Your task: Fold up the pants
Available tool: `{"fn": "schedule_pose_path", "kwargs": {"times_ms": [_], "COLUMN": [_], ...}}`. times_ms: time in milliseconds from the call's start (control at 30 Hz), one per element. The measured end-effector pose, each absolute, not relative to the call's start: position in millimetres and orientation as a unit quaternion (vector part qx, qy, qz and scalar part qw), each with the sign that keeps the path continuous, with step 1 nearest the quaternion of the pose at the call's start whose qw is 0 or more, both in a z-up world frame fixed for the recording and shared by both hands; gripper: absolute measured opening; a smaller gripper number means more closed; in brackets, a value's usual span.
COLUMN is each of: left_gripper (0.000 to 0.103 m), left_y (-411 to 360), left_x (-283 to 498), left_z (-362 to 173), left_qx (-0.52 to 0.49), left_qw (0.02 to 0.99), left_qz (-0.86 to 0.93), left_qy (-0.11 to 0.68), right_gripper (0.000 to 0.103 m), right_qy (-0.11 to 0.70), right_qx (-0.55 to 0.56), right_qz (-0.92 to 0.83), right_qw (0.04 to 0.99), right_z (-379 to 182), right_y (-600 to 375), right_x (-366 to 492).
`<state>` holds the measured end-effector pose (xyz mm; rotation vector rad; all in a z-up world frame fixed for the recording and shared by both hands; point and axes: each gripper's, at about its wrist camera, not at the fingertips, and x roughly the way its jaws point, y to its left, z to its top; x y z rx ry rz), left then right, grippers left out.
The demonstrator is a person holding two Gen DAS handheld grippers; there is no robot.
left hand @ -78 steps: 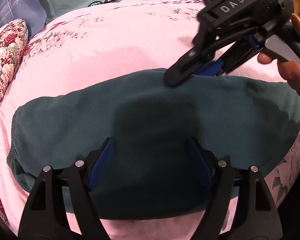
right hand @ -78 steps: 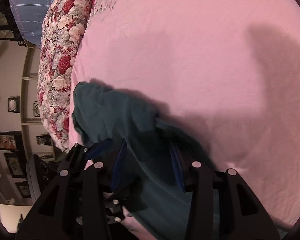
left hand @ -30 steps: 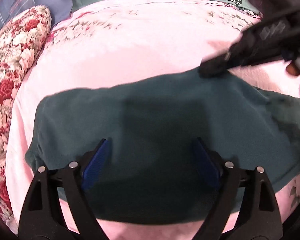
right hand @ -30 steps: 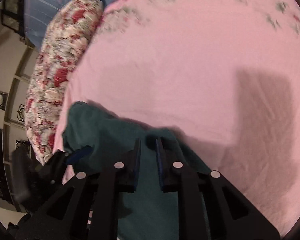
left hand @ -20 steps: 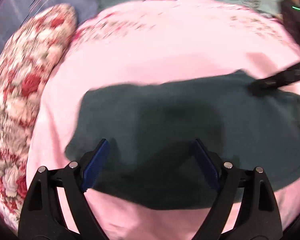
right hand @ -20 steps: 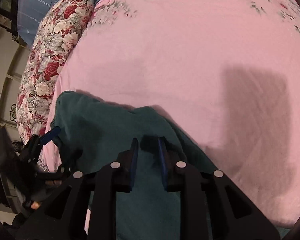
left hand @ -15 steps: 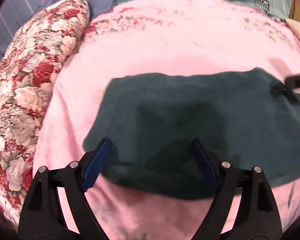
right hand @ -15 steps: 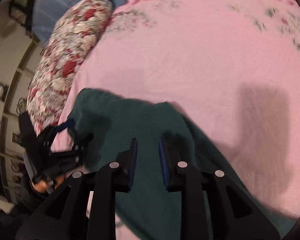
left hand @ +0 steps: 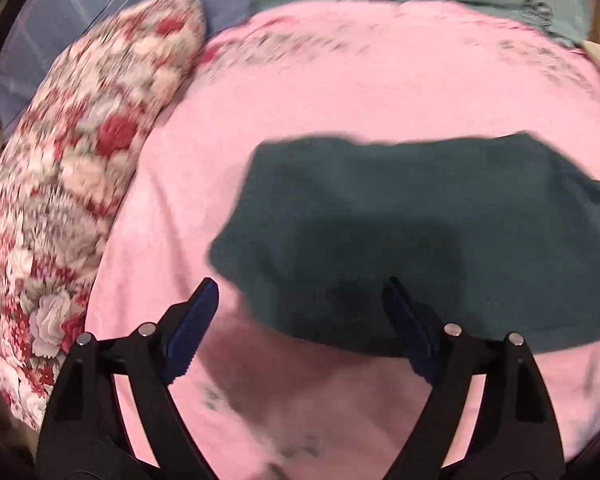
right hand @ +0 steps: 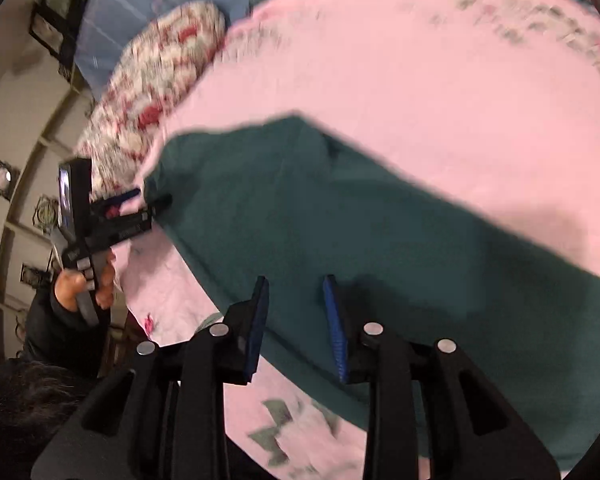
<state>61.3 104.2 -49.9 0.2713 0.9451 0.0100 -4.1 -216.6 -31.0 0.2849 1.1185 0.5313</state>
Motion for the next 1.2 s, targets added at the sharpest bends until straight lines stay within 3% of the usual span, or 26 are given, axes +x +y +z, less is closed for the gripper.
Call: {"fn": "schedule_pose_path", "kwargs": {"times_ms": [167,500,767,867,1200], "left_gripper": [0.087,0.087,0.087,0.087,0.087], "left_y": [-3.7,-175.7,-196.2,-197.7,-201.5], "left_x": [24.1,-18.4,-15.6,-12.9,-5.4], "left_z": [-16.5,-41.7,-56.5,-59.1,-72.6], "left_qx": [0.173,0.187,0.191,0.196,0.201], "left_qw": [0.898,0.865,0.863,0.863,0.863], "left_qz": [-0.115,-0.266,-0.241,-0.232,-0.216], "left_qy": [0.388,0.383,0.402,0.405,0.411], "right_gripper": [0.043,0.043,0.044,0.050,0.051], "right_qy": [0.451,0.455,0.468,0.467,0.463], "right_qx": [0.157,0.032,0.038,0.036,0.045], "right_qz": [0.100,-0.174,-0.159,-0.150,-0.118], "right_qw": [0.873,0.873,0.868,0.871,0.878], "right_z": [8.1,-12.8,-41.9,-46.6,-56.5], "right_y": [-343.9,-484.1,-494.7,-490.2,-481.8], "right_x": [-54.8,-132.7,-134.1,-131.4,-118.8]}}
